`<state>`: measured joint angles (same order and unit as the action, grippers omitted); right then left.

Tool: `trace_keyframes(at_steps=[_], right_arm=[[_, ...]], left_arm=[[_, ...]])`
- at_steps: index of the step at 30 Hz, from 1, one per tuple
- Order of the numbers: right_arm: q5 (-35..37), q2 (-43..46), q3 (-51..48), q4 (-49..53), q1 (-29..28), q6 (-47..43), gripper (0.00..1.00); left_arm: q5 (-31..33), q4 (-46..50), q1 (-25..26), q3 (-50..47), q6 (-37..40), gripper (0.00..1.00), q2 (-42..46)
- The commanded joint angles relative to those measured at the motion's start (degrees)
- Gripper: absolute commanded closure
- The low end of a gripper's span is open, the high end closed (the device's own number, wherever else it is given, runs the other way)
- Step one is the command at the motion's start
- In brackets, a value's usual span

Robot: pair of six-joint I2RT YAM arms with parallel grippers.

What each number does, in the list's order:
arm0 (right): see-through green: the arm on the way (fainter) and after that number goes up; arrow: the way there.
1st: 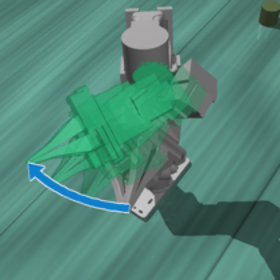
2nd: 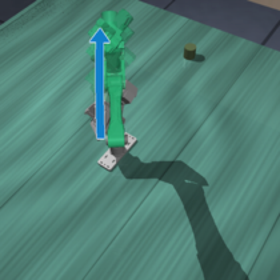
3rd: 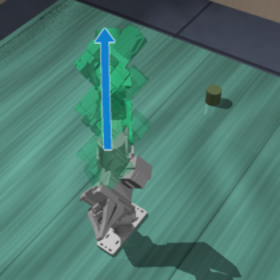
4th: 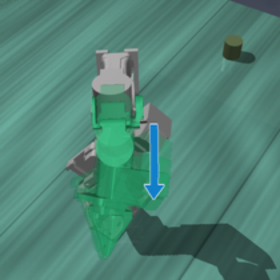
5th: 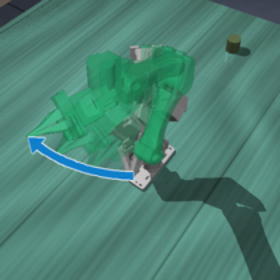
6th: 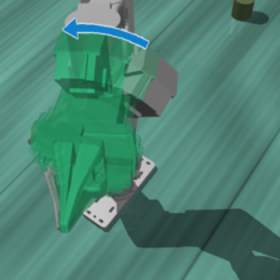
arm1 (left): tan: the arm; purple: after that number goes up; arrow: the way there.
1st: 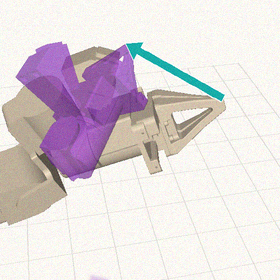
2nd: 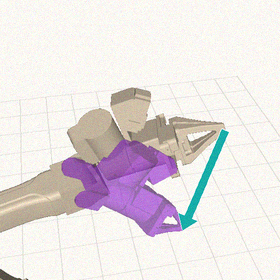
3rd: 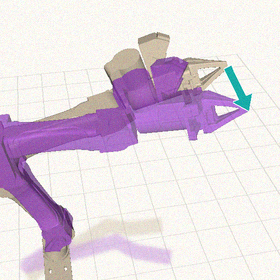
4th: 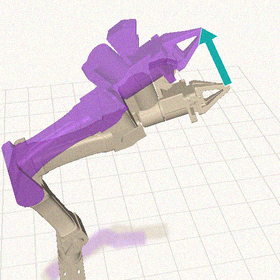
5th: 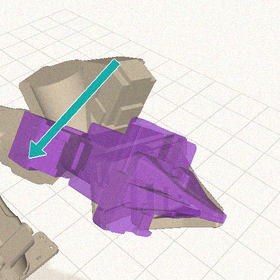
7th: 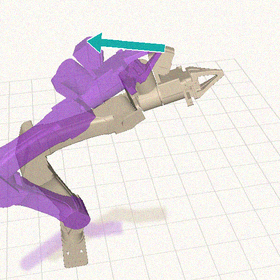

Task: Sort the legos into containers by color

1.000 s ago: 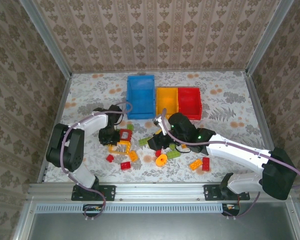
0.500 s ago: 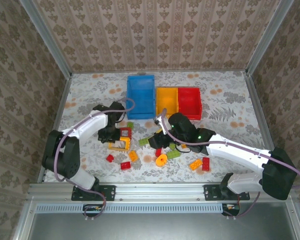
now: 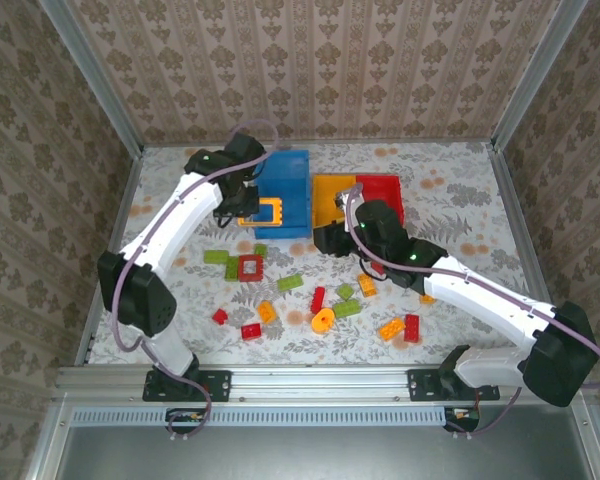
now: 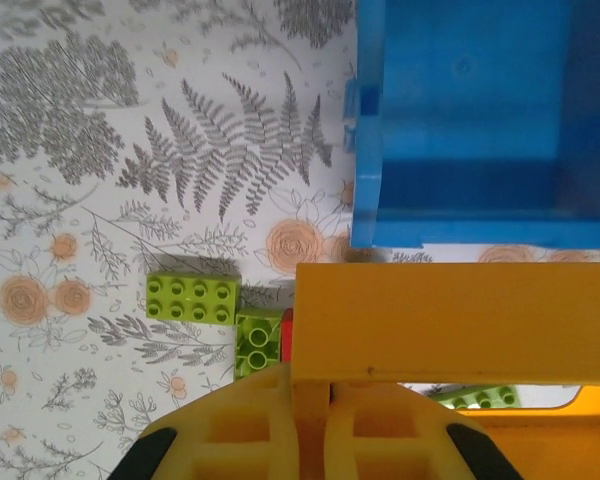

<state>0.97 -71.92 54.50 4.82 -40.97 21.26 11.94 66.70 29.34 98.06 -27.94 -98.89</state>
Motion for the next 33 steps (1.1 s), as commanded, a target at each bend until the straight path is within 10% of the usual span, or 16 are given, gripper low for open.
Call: trace_keyframes(at_steps=[1, 33], right_arm=[[1.40, -1.69, 2.89, 0.38, 2.57, 2.23, 0.44], [-0.97, 1.87, -2.18, 1.40, 5.55, 6.74, 0.42]], left_arm=[[4.93, 2.37, 1.24, 15.68, -2.44, 1.00, -14.22], [11.55, -3.77, 0.59, 39.11, -1.52, 1.00, -35.80]])
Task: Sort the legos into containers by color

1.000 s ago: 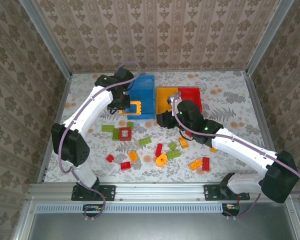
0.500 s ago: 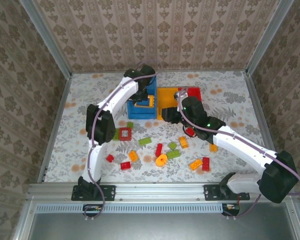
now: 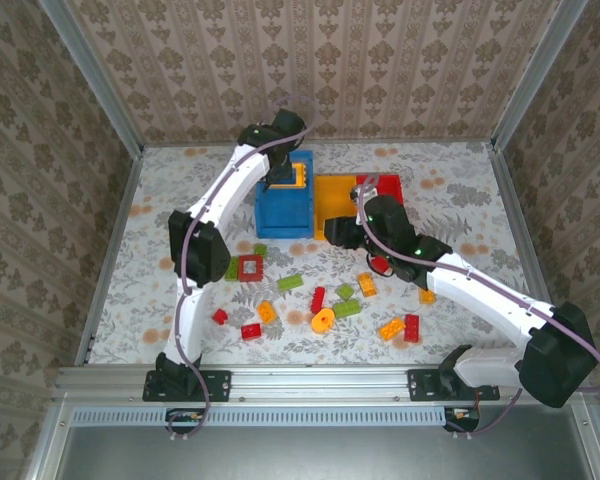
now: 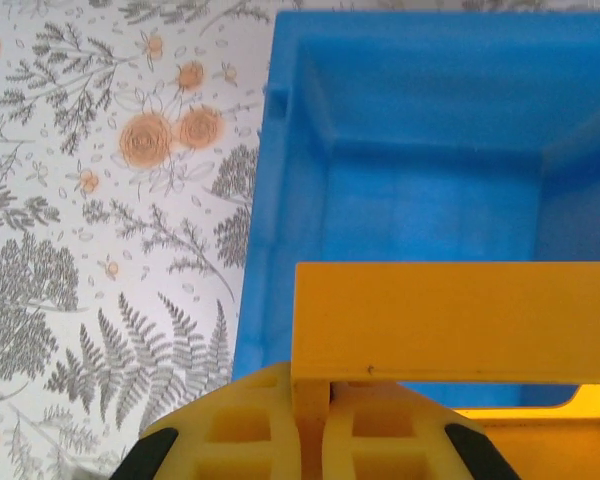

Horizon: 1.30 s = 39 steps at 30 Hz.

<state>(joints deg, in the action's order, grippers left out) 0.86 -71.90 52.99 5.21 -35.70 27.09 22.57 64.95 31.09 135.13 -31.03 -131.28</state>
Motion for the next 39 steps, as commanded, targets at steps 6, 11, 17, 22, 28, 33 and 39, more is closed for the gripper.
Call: trace_keyframes(at_steps=[6, 11, 17, 22, 28, 33, 39], right_arm=[[-2.29, 1.40, -0.10, -4.58, -0.17, -1.22, 0.38], [-2.11, -3.74, 3.91, -6.34, -2.07, -6.36, 0.36], [-2.29, -7.38, 6.67, -7.31, -2.57, -7.09, 0.35], [-2.19, -7.38, 6.56, -6.37, -2.62, -7.36, 0.35], [-2.28, -6.52, 5.92, -4.95, -2.61, -7.82, 0.35], [-2.54, -6.57, 5.85, -2.36, -4.14, -10.71, 0.36], [-2.71, -11.19, 5.94, -2.60, -8.94, -10.24, 0.37]], left_arm=[[-1.97, -5.54, -1.74, 3.41, 1.67, 1.00, -6.12], [-3.16, -6.23, -1.65, 3.39, 1.38, 1.00, -7.35], [-4.04, -6.09, -1.65, 3.30, 1.32, 1.00, -8.11], [-5.66, -5.27, -1.74, 3.65, 1.67, 0.82, -7.96], [-7.33, -4.44, -1.74, 3.67, 2.72, 0.75, -6.56], [-7.00, -3.75, -1.73, 3.25, 2.44, 0.77, -2.54], [-5.74, -8.00, -1.73, -10.93, -0.16, 0.77, 14.14]])
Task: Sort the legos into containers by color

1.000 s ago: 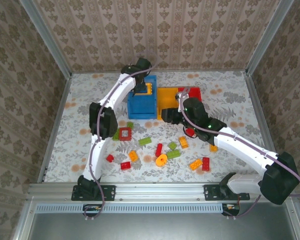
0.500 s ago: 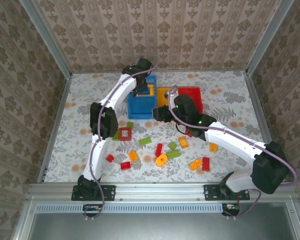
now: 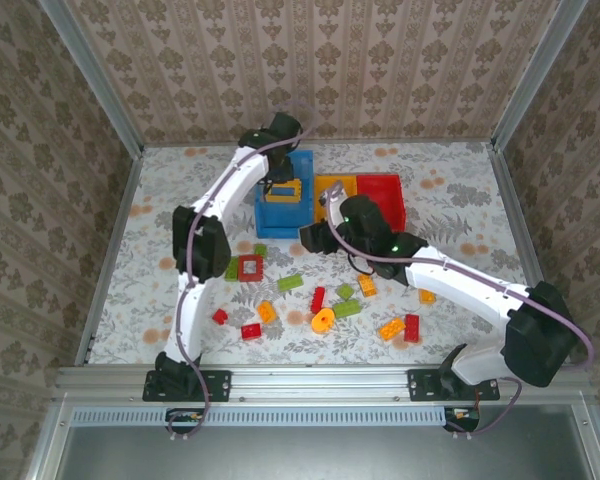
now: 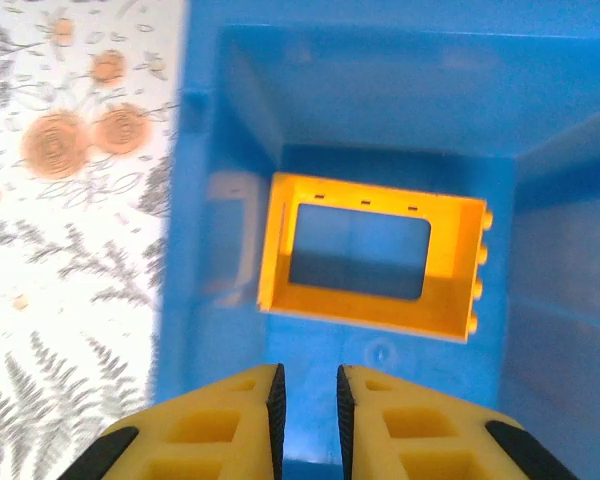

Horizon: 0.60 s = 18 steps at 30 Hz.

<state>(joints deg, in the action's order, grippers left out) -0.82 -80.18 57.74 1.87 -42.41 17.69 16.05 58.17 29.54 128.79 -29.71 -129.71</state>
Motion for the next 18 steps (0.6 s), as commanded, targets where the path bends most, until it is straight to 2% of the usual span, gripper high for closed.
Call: trace_keyframes(at_steps=[1, 4, 7, 11, 15, 18], right_arm=[[-0.94, -4.14, 1.44, 0.44, -3.38, -0.51, 0.37], [0.32, -7.95, 3.42, 0.63, -5.93, 1.53, 0.38], [2.29, -13.03, 7.67, 3.85, -6.95, 8.46, 0.43], [2.33, -21.97, 15.69, 9.70, -7.92, 18.37, 0.48], [1.97, -29.76, 22.47, 13.32, -9.21, 25.24, 0.50], [1.87, -34.90, 27.91, 16.82, -9.94, 28.73, 0.52]], left_arm=[[0.83, -2.19, -0.31, -9.03, -1.62, 0.76, 16.37], [-0.96, -4.13, -1.37, -22.98, -2.35, 0.75, 27.57], [-3.96, -4.71, -3.02, -37.77, -4.42, 0.73, 39.11], [-9.15, -3.44, -8.37, -56.41, -6.98, 0.62, 55.84], [-14.49, -1.33, -10.16, -69.64, -8.20, 0.53, 71.27], [-16.05, 1.94, -10.20, -74.85, -9.30, 0.51, 79.40]])
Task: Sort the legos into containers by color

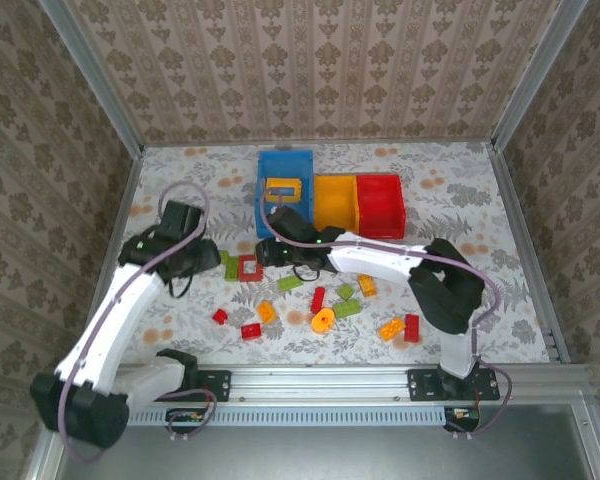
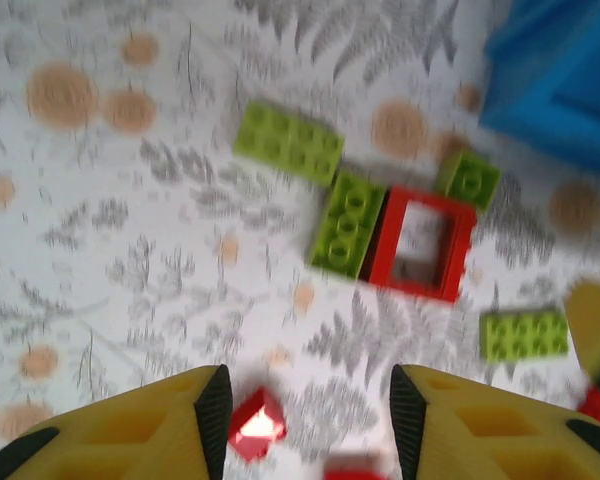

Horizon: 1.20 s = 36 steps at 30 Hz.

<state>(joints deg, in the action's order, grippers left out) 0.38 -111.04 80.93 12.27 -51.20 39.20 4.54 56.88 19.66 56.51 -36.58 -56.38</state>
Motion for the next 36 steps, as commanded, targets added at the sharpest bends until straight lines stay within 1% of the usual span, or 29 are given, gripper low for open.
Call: trace_keyframes(at_steps=[1, 6, 9, 12, 16, 19, 23, 27, 31, 32, 36], right_arm=[[0.67, -5.40, 6.09, 7.37, -1.37, 7.80, 0.52], [0.93, -11.52, 12.49, 12.13, -2.34, 10.45, 0.53], [2.03, -14.51, 15.60, 15.90, -2.59, 12.01, 0.56], [2.62, -15.99, 16.58, 16.00, -2.60, 12.98, 0.60], [3.52, -17.80, 18.22, 15.50, -2.59, 13.79, 0.62], [3.92, -19.17, 20.04, 15.76, -2.59, 14.13, 0.66], [4.04, -19.83, 21.33, 16.27, -2.69, 14.32, 0.76], [6.12, -17.77, 21.22, 17.46, -3.18, 13.37, 0.85], [9.01, -12.46, 19.31, 18.20, -3.73, 11.61, 0.88], [9.97, -10.50, 18.06, 20.01, -3.73, 11.27, 0.88], [14.44, -2.12, 12.46, 21.76, -2.88, 9.12, 0.89]], left_arm=[[-4.77, 4.39, -0.32, -3.39, -2.62, 0.51, 7.65], [-6.74, 7.63, -0.41, -5.80, -2.23, 0.51, 13.52], [-7.78, 8.40, -0.41, -6.06, -1.92, 0.51, 15.46], [-8.72, 8.94, -0.41, -5.99, -1.61, 0.51, 16.38], [-9.36, 9.81, -0.42, -5.83, -0.84, 0.51, 17.14], [-9.55, 10.50, -0.41, -5.71, -0.23, 0.51, 17.34], [-9.50, 10.93, -0.45, -5.55, 0.25, 0.51, 17.62], [-9.08, 11.21, -0.42, -5.29, 0.44, 0.51, 17.69], [-10.03, 9.63, -0.46, -5.45, 0.12, 0.51, 17.54], [-10.60, 8.80, -0.45, -5.54, -0.20, 0.52, 17.40], [-13.86, 3.66, -0.11, -5.39, -0.58, 0.53, 15.87]])
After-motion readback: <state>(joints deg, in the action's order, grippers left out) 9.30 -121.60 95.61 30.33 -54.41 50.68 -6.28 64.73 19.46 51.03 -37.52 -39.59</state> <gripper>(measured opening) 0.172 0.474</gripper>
